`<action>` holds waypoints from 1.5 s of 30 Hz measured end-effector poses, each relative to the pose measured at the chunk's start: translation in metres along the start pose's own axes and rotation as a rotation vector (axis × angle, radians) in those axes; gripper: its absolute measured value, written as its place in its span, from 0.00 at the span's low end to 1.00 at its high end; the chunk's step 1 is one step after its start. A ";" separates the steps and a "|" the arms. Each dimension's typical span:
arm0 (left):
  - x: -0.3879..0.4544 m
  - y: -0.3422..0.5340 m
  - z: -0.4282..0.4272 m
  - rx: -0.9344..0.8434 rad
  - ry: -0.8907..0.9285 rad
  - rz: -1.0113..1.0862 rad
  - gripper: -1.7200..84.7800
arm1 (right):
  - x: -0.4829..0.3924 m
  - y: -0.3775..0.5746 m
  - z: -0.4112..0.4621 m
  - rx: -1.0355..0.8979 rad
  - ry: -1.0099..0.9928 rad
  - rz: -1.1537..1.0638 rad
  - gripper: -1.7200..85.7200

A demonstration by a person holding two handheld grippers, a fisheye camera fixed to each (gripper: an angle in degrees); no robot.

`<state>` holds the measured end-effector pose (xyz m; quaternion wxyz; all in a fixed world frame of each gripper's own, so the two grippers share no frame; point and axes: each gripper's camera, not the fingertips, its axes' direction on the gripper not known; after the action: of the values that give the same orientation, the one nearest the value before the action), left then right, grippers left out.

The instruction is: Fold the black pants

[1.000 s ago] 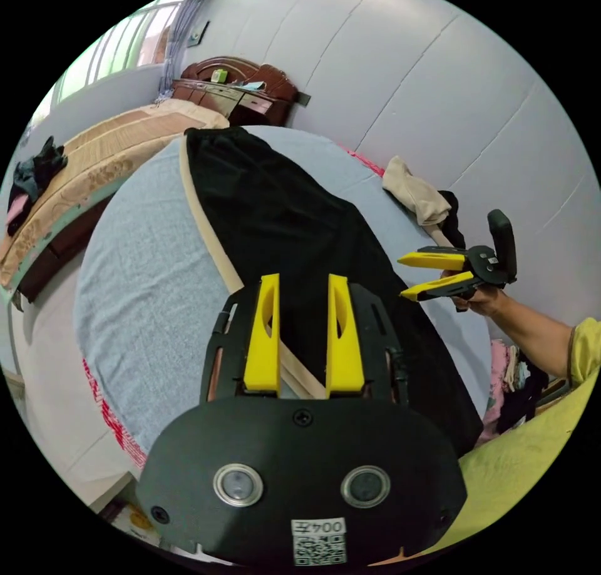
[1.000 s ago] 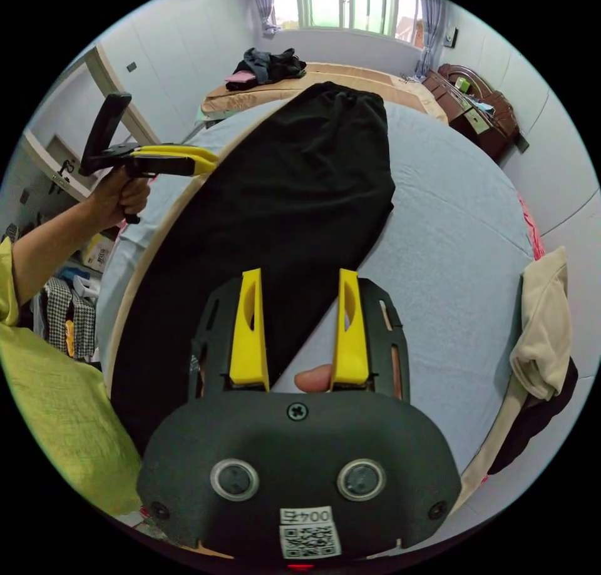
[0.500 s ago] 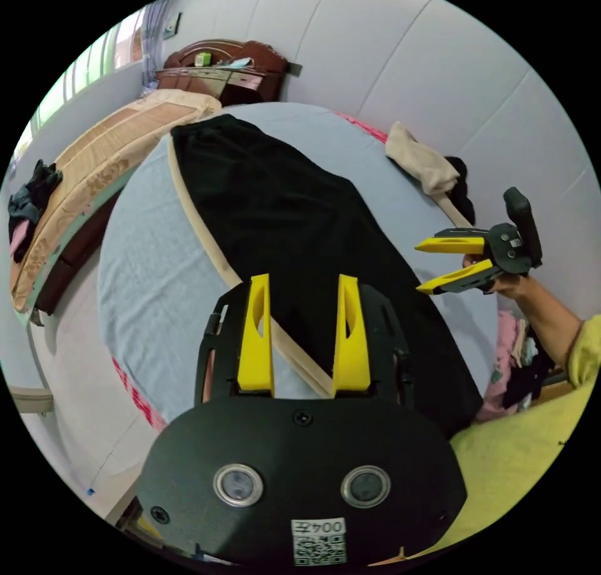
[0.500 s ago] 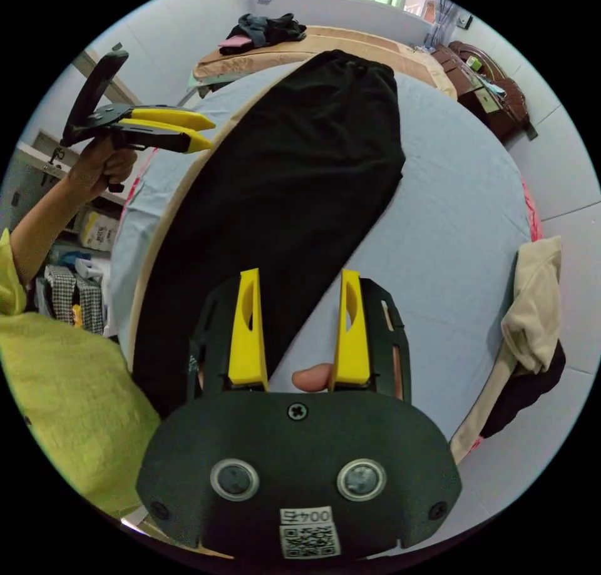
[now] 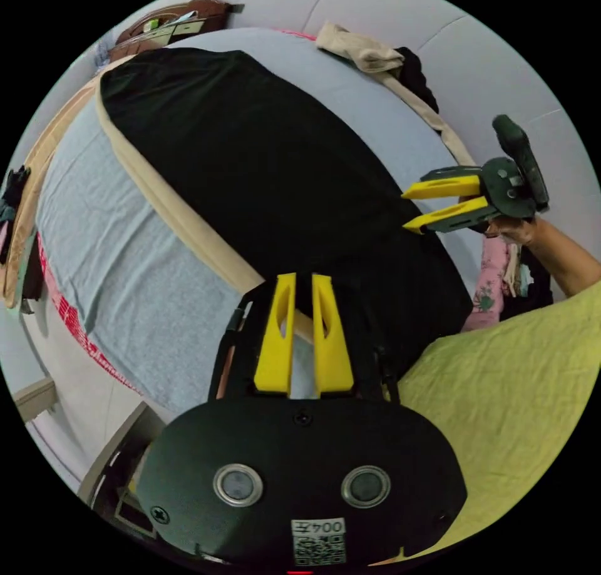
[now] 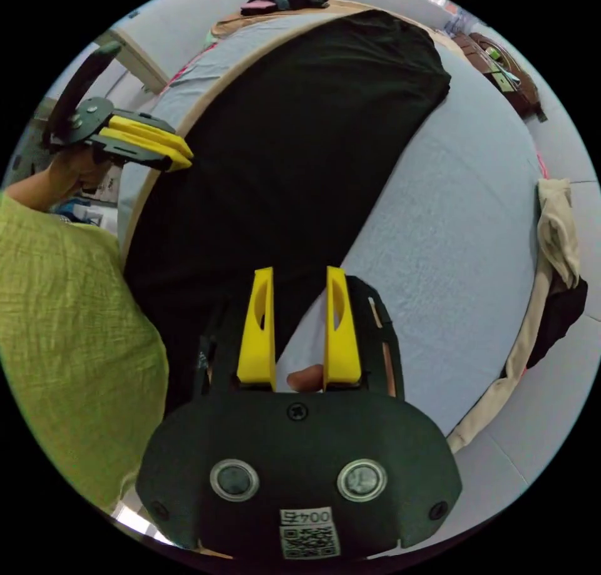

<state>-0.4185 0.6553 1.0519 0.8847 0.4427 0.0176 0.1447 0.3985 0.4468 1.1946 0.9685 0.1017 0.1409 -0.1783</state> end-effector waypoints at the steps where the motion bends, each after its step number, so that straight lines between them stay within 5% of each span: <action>1: -0.004 0.001 0.002 -0.003 0.018 -0.014 0.07 | 0.002 0.005 -0.004 0.002 -0.020 0.019 0.16; 5: -0.019 0.006 0.018 -0.023 0.135 -0.083 0.06 | 0.003 0.016 -0.016 0.027 -0.034 0.086 0.15; 15: 0.021 0.040 0.036 0.003 0.084 -0.089 0.07 | -0.025 0.058 -0.056 0.036 0.105 0.095 0.17; 18: 0.050 0.064 0.024 0.082 0.064 -0.120 0.09 | -0.032 0.087 -0.077 0.027 -0.021 0.058 0.20; 22: 0.095 0.095 0.048 0.051 0.061 -0.148 0.11 | -0.055 0.131 -0.079 -0.001 -0.171 -0.002 0.19; 26: 0.136 0.117 0.091 -0.024 0.031 -0.177 0.10 | -0.079 0.152 -0.057 -0.114 -0.169 -0.067 0.16; 38: 0.154 0.133 0.140 -0.101 -0.076 -0.269 0.04 | -0.096 0.191 -0.077 -0.009 0.051 -0.112 0.06; 45: 0.153 0.147 0.156 -0.074 -0.065 -0.343 0.04 | -0.080 0.207 -0.088 0.028 -0.022 -0.070 0.04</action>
<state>-0.2822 0.6585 1.2772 0.9122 0.4048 0.0591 -0.0223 0.3834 0.6837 1.1669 0.9616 0.1083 0.1315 -0.2153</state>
